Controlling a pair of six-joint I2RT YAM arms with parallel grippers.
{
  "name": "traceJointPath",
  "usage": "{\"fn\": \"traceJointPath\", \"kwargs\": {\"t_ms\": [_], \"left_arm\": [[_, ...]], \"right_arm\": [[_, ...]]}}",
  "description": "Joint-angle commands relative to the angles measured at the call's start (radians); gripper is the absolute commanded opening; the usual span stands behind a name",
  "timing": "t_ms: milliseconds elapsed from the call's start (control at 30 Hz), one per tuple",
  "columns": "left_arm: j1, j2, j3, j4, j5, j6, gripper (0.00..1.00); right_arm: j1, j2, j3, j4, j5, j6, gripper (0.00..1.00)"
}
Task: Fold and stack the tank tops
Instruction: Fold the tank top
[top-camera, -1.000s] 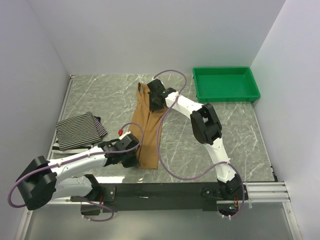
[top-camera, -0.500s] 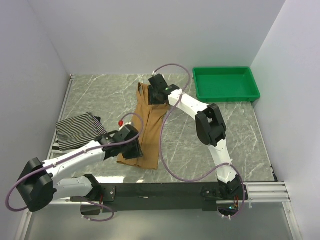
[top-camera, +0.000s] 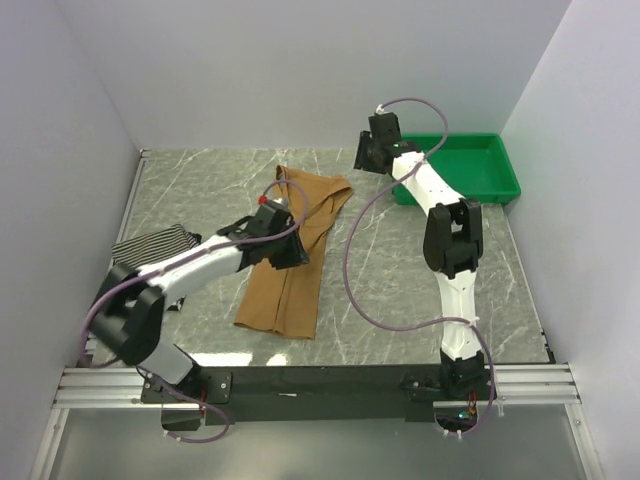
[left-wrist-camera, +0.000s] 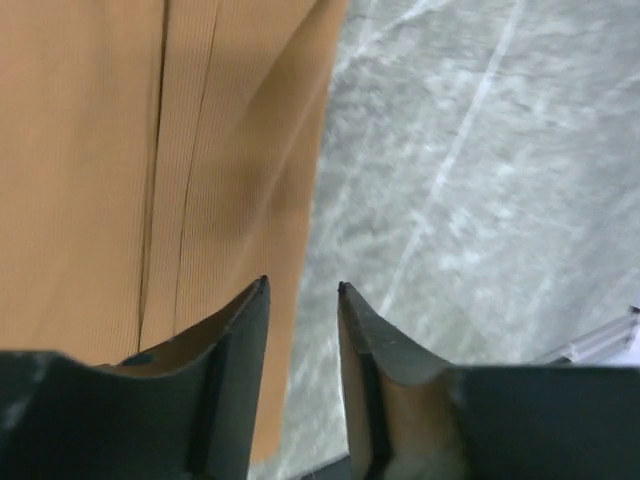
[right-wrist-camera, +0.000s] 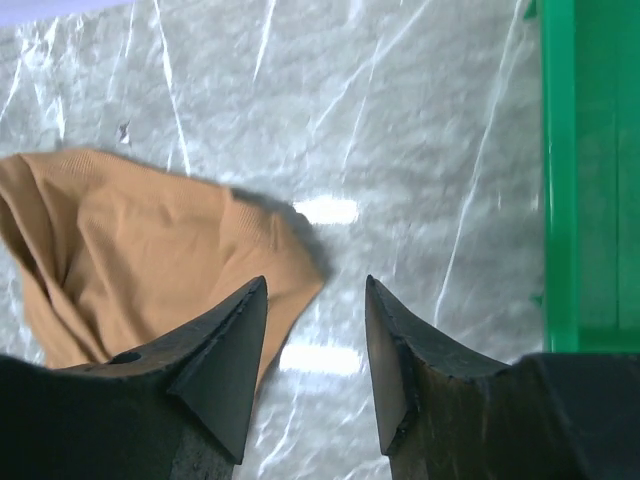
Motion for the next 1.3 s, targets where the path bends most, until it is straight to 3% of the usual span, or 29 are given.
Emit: {"fn": "traceJointPath", "kwargs": {"t_ms": [0,100,333,567,900,1100,1267], "left_arm": [[-0.005,0.09,0.068,0.082,0.03,0.038,0.41],[-0.012,0.148,0.068,0.106,0.028,0.043,0.47],[-0.058,0.269,0.076,0.103,0.016,0.051,0.41],[-0.103,0.295,0.063,0.08,-0.001,0.063,0.39],[-0.123,0.321,0.039,0.034,0.016,0.108,0.33],[-0.129,0.312,0.014,0.024,0.031,0.12,0.32],[-0.129,0.303,-0.004,0.019,0.047,0.127,0.32]], "right_arm": [[0.019,0.05,0.066,0.022,-0.098,-0.058,0.52],[0.018,0.087,0.095,0.037,-0.105,-0.072,0.54],[0.018,0.159,0.156,0.04,-0.14,-0.083,0.55],[0.019,0.182,0.123,0.056,-0.141,-0.095,0.54],[0.019,0.172,0.098,0.043,-0.145,-0.086,0.32],[0.018,0.153,0.074,0.048,-0.134,-0.109,0.49],[0.019,0.132,0.029,0.069,-0.154,-0.119,0.51]]}}
